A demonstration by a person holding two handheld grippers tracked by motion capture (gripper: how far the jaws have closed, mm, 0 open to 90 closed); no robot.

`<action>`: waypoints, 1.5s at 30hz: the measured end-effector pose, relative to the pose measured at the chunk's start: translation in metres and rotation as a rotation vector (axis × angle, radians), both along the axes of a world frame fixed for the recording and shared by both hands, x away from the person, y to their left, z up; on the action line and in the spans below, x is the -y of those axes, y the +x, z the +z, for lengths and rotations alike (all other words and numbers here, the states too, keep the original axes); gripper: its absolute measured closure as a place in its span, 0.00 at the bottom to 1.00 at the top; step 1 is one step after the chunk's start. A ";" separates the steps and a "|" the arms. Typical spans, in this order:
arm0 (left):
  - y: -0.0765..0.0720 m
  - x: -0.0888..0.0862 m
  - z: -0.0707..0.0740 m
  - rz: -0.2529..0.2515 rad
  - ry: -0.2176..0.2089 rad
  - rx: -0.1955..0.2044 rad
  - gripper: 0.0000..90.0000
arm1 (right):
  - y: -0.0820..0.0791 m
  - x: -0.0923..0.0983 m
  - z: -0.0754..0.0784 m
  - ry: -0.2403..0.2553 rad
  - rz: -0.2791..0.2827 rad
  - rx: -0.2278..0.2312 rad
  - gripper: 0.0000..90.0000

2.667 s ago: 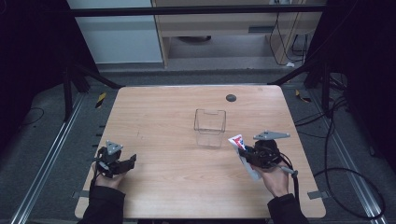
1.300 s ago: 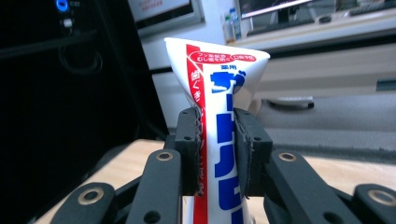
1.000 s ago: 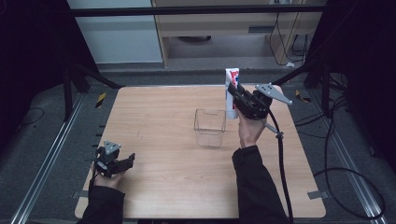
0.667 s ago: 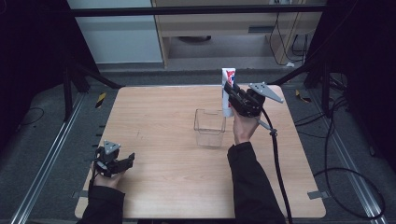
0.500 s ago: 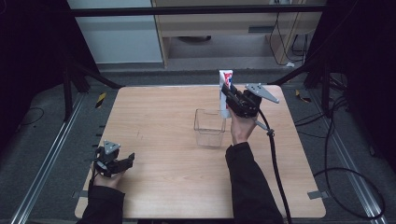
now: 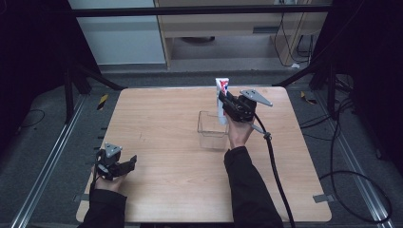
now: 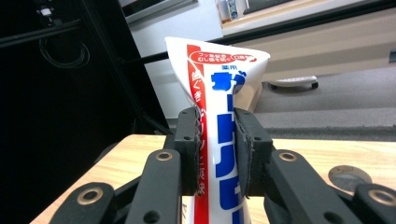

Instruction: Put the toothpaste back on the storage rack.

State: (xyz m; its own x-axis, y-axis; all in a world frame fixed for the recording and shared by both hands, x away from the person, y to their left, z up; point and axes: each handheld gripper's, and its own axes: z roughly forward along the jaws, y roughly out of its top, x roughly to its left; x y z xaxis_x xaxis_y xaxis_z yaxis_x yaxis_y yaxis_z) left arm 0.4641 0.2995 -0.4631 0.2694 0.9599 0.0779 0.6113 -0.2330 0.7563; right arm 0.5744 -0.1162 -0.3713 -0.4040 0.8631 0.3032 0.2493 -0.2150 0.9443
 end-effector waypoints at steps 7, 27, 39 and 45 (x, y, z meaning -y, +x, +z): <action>0.000 0.000 0.000 0.000 0.000 -0.001 0.37 | 0.003 -0.004 -0.010 -0.003 0.001 -0.023 0.81; 0.000 0.000 0.000 -0.001 0.003 -0.001 0.37 | 0.008 -0.020 -0.036 -0.074 0.013 -0.092 0.81; 0.000 0.000 0.000 0.000 0.002 -0.001 0.37 | 0.007 -0.023 -0.045 -0.087 0.020 -0.099 0.80; 0.000 0.000 0.000 -0.001 0.003 -0.001 0.37 | 0.003 -0.025 -0.047 -0.105 0.027 -0.100 0.80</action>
State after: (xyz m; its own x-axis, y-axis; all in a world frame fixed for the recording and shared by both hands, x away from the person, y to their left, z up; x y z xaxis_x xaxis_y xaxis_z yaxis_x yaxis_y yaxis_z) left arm 0.4638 0.2993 -0.4632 0.2704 0.9594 0.0808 0.6122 -0.2361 0.7546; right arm 0.5770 -0.0915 -0.4179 -0.3999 0.8815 0.2513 0.3472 -0.1080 0.9315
